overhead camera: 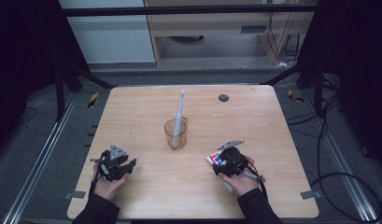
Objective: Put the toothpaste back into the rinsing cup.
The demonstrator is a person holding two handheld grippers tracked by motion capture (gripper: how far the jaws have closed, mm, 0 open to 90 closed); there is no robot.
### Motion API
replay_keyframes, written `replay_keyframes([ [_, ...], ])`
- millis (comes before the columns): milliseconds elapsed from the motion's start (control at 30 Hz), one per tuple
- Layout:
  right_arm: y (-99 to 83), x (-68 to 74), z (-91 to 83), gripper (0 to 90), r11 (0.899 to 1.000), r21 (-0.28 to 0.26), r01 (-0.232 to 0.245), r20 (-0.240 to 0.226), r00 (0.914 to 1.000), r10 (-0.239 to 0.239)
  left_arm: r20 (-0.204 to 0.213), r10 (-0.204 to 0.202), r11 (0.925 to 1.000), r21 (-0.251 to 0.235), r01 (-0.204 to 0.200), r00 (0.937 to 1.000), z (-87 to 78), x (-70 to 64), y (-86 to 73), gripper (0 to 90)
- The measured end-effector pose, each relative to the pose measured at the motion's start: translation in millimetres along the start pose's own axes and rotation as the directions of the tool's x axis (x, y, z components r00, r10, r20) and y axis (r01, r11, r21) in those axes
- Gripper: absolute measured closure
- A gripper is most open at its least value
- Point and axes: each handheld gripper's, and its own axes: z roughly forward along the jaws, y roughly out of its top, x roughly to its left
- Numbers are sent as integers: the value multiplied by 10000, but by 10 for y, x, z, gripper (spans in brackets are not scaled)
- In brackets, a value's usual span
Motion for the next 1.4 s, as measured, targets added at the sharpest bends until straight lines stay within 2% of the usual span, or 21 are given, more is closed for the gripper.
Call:
replay_keyframes([
  [267, 14, -27, 44, 388, 9999, 84, -75, 5, 10000, 75, 7, 16, 10000, 7, -16, 10000, 1, -3, 3, 589],
  [600, 14, -27, 132, 372, 9988, 449, -195, -60, 9998, 198, 34, 29, 10000, 18, -29, 10000, 5, -5, 5, 589],
  [867, 22, -13, 192, 370, 9980, 627, -28, 1, 10000, 28, 39, 48, 10000, 48, -48, 10000, 9, -10, 6, 589],
  [1400, 24, -28, 258, 366, 9949, 1007, -113, 62, 9999, 107, 83, 79, 9999, 106, -80, 9999, 19, -18, 8, 592],
])
